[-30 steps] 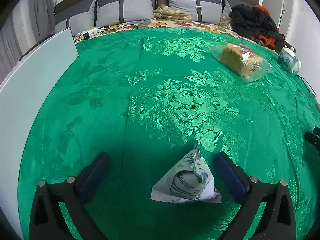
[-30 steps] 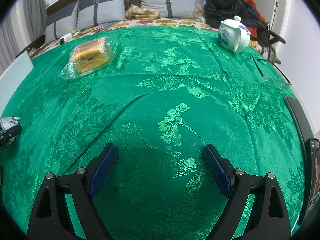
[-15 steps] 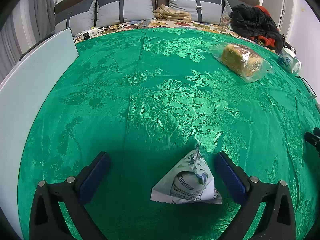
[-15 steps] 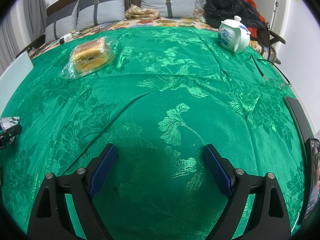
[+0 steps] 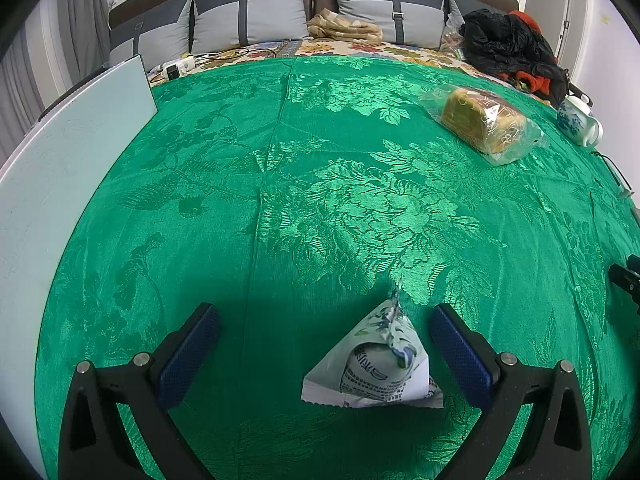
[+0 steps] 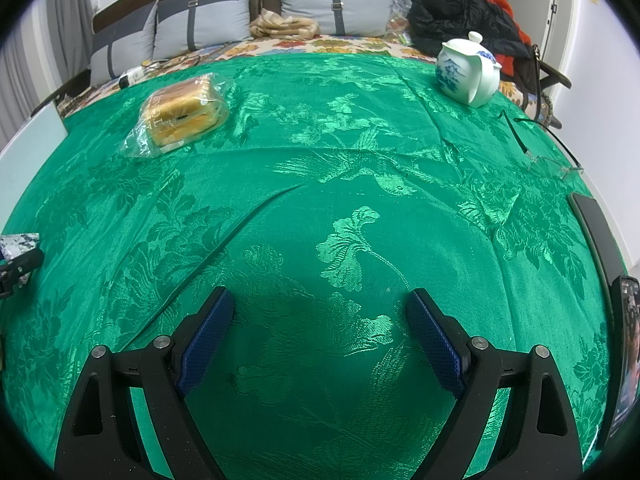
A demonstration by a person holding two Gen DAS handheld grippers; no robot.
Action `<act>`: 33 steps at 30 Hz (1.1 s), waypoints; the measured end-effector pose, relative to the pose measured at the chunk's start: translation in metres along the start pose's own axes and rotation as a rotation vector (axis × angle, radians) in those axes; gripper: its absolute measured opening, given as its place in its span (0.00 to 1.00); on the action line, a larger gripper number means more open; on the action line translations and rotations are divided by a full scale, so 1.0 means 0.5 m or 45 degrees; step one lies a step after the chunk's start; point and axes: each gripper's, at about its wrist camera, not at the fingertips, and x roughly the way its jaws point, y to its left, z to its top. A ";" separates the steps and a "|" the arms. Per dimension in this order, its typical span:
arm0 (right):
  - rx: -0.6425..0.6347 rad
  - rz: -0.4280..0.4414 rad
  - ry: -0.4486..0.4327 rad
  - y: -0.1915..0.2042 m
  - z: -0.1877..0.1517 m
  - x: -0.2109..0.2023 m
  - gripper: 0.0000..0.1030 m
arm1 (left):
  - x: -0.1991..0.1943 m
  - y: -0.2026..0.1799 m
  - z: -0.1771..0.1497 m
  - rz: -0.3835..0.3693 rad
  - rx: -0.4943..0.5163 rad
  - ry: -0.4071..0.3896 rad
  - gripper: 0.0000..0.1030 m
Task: Organize snacks
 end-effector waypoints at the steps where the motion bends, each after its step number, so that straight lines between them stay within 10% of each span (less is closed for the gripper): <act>1: 0.000 0.000 0.000 0.000 0.000 0.000 0.89 | 0.000 0.000 0.000 0.000 0.000 0.000 1.00; 7: 0.030 0.007 0.008 0.002 0.007 -0.002 0.88 | 0.001 0.001 0.000 0.000 0.000 0.000 1.00; 14: -0.056 0.325 -0.185 0.114 0.177 -0.040 0.87 | 0.000 0.000 0.000 0.000 0.000 0.000 1.00; 20: -0.359 0.223 -0.028 0.247 0.311 0.100 0.87 | 0.001 0.001 0.000 0.000 0.000 0.000 1.00; 25: -0.308 0.148 0.139 0.271 0.340 0.206 0.86 | 0.000 0.001 0.000 0.000 -0.001 0.000 1.00; 33: -0.204 0.218 0.084 0.243 0.292 0.141 0.73 | 0.000 0.001 0.000 0.000 -0.001 0.000 1.00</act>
